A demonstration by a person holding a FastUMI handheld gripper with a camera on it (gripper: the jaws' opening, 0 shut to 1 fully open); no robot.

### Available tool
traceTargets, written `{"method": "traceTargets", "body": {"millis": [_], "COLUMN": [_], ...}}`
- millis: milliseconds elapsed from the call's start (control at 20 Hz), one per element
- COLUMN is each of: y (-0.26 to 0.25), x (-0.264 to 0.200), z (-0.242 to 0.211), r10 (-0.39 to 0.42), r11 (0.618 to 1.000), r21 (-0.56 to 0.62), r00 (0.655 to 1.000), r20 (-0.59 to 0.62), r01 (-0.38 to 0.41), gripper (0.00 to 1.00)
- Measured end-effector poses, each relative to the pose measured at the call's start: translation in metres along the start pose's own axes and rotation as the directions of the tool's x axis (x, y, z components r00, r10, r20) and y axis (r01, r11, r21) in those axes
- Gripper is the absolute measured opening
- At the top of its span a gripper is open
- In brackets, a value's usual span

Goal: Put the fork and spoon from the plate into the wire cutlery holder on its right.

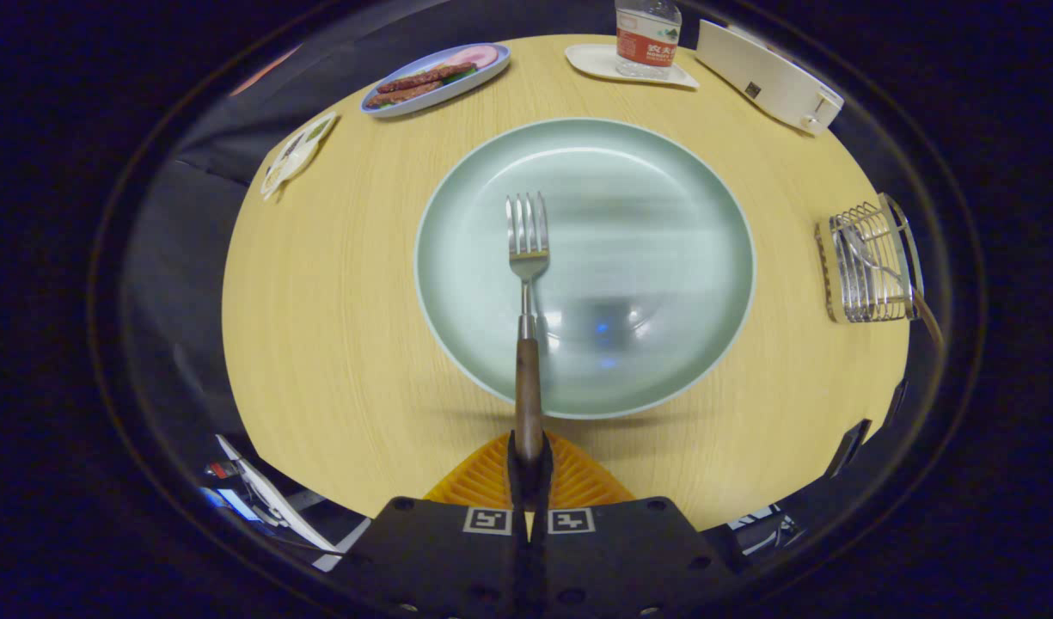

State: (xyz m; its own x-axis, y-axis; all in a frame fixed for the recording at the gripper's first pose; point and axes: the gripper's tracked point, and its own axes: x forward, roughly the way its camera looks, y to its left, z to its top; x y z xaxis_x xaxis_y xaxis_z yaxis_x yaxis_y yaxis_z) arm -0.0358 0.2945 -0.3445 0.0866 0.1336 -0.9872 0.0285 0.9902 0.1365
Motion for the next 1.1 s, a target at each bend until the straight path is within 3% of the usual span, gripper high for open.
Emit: {"method": "traceTargets", "body": {"millis": [500, 900, 1100], "y": [-0.052, -0.179, -0.224], "x": [-0.098, -0.186, -0.193], "z": [0.010, 0.030, 0.022], "r10": [0.034, -0.045, -0.048], "r11": [0.997, 0.999, 0.995], "r21": [-0.075, 0.031, 0.093], "r00": [0.998, 0.994, 0.998], "r20": [0.058, 0.101, 0.050], "r01": [-0.030, 0.042, 0.043], "gripper": [0.01, 0.00, 0.00]}}
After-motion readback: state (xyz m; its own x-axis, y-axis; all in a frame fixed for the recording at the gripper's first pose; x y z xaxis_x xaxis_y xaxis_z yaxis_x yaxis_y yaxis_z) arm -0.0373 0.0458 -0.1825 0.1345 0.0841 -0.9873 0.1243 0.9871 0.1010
